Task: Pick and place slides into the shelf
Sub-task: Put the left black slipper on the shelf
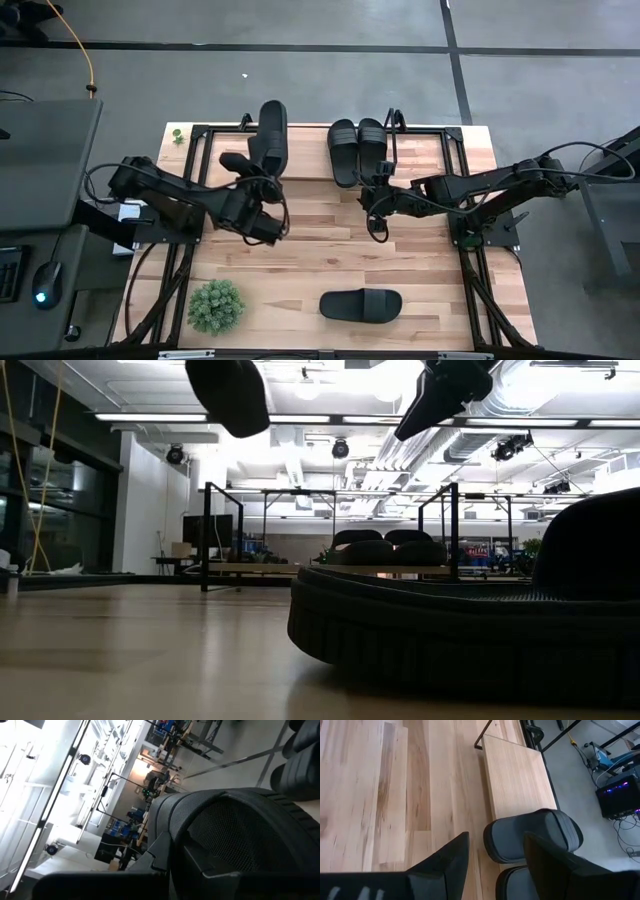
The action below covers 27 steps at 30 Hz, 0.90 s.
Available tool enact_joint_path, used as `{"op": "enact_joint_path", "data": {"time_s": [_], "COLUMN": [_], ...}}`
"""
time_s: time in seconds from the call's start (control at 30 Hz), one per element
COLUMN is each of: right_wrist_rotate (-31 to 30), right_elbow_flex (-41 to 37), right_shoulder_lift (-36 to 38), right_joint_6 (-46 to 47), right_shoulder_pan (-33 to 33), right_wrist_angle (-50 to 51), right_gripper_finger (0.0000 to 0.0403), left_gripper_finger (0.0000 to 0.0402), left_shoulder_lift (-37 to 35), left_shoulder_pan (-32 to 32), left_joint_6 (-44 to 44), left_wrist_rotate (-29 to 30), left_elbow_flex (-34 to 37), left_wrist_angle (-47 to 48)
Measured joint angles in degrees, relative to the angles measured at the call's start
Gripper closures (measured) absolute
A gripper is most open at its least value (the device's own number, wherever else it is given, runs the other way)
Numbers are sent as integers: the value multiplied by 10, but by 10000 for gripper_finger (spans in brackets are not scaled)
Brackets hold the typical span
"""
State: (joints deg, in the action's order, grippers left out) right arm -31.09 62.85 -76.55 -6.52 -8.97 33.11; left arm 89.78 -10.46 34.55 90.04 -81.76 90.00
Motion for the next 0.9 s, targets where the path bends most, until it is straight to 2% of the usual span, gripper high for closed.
{"op": "enact_joint_path", "data": {"time_s": [0.23,0.57,0.63,0.73,0.9], "right_wrist_rotate": [0,0,0,0,0], "right_elbow_flex": [0,0,0,0,0], "right_shoulder_lift": [0,0,0,0,0], "right_joint_6": [-15,-13,-13,-14,-13], "right_shoulder_pan": [1,7,7,7,7], "right_wrist_angle": [-22,-25,-25,-25,-25], "right_gripper_finger": [224,224,224,224,224], "left_gripper_finger": [392,392,392,392,392], "left_shoulder_lift": [-20,-21,-21,-21,-21], "left_shoulder_pan": [0,0,0,0,0], "left_joint_6": [-77,-192,-179,-114,-59], "left_wrist_rotate": [-1,0,-9,-42,-58], "left_elbow_flex": [-34,-190,-230,-272,-282], "left_wrist_angle": [0,0,0,-5,-73]}}
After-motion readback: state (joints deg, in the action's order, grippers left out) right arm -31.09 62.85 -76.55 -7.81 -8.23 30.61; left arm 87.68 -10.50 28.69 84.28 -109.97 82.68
